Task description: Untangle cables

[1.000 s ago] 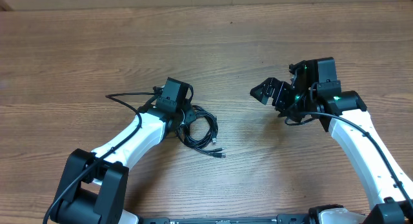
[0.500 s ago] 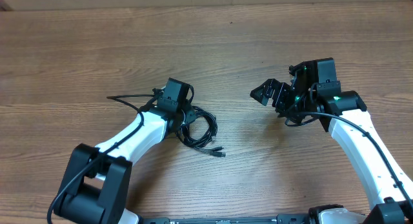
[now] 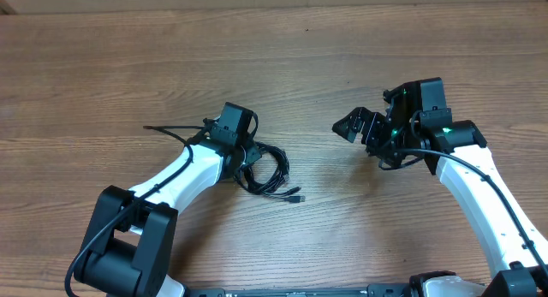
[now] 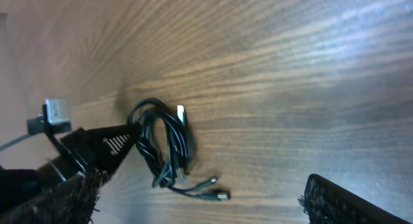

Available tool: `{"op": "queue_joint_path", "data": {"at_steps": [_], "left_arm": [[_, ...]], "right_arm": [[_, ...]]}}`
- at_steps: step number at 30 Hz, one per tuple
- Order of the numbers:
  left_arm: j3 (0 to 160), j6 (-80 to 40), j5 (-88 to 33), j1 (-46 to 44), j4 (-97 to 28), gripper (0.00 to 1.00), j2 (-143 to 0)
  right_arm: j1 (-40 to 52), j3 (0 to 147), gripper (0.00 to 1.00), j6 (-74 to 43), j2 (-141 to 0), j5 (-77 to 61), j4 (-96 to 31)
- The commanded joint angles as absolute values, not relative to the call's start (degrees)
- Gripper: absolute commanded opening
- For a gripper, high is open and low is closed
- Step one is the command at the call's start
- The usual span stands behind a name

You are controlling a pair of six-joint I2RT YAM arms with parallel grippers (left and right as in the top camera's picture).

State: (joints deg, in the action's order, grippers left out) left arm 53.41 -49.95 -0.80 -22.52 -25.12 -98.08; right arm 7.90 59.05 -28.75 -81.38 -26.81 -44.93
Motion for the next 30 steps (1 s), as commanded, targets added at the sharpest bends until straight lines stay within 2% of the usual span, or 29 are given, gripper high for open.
{"op": "queue_joint_path", "data": {"at_steps": [1,3,6,7,14,18,26,30], "left_arm": [[57.3,-47.7,-1.1,-22.8,-27.8,0.04,-94.3],[58.7,-47.8,-1.3,-22.8,-28.6,0.04,-91.7],[59.5,-47.7,-4.4,-22.8,-27.5,0.04,-87.8],[59.5,-47.7,-5.5,-22.8,-27.1,0.04,-86.8],[59.5,-45.5,-12.6,-22.8,-24.7,0.04,-81.1],[59.5,-42.0,-14.1,-22.8,-23.6,0.04,-79.9],[59.5,-48.4,-15.2,-22.8,-23.0,0.04,-79.4],[59.5,-50.4,-19.7,-22.8,-20.1,0.04,-78.5]], "right_arm": [[7.8,60.1,1.0,-28.7,-81.6,-28.8,-45.8],[8.1,60.1,1.0,-28.7,-81.6,-32.2,-46.3],[9.1,60.1,0.85,-28.8,-81.6,-36.0,-46.6],[9.6,60.1,0.84,-29.1,-81.6,-37.2,-46.7],[16.8,60.1,0.92,-36.4,-81.6,-39.9,-44.4],[21.7,60.1,0.91,-38.1,-81.6,-36.8,-40.4],[28.3,60.1,0.91,-59.5,-82.0,-19.2,-41.8],[29.9,60.1,0.91,-70.3,-84.6,-10.8,-43.9]]}}
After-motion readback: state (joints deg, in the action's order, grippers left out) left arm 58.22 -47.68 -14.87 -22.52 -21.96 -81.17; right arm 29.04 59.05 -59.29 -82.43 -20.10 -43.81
